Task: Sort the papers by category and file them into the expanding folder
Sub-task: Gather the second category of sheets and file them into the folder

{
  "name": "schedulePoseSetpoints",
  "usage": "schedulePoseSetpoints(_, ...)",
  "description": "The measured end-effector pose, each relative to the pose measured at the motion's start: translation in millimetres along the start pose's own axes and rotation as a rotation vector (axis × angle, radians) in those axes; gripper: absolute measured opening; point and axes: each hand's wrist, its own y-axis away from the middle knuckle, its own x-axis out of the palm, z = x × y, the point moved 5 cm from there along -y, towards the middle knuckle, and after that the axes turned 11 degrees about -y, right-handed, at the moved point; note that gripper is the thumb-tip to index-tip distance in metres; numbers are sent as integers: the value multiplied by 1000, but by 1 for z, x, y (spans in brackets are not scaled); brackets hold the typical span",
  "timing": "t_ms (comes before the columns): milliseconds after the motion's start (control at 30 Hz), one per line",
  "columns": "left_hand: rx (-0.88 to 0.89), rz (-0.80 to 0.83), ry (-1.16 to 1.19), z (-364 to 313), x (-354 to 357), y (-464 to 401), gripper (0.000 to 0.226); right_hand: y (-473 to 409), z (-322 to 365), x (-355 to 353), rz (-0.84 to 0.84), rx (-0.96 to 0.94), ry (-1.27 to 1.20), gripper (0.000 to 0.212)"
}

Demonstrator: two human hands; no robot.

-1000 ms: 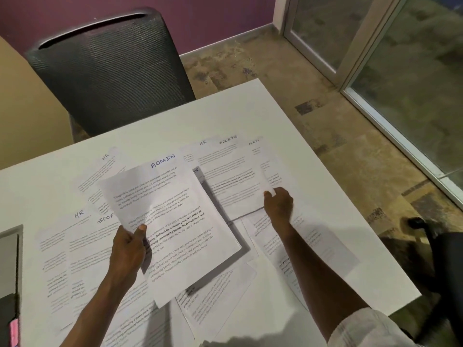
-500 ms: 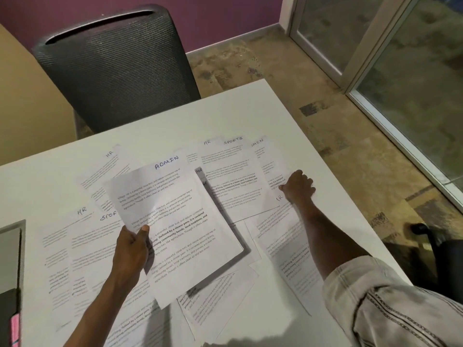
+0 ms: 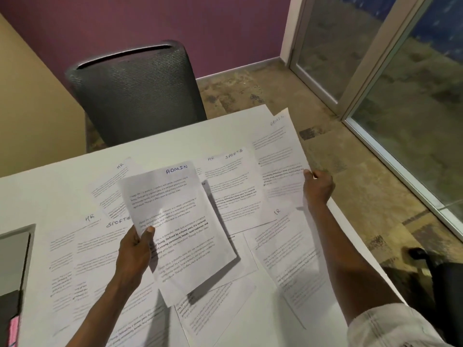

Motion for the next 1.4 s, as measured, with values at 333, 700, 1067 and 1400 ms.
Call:
schedulePoseSetpoints(333,96,-25,108,-33,-10,28,16,19,73,-34,65,-77,-235,33)
schedulePoseSetpoints(700,155,-60,109,-39,-32,61,17,141,89,-33,526,173,-430,44)
schedulePoseSetpoints(1067,129,138,114,-21,-32,86,36,252,70,-1,847,122,-130,35)
schedulePoseSetpoints(1400,-40,85,271,-24,-24,95,60,258,71,9,935,-27,-22,56)
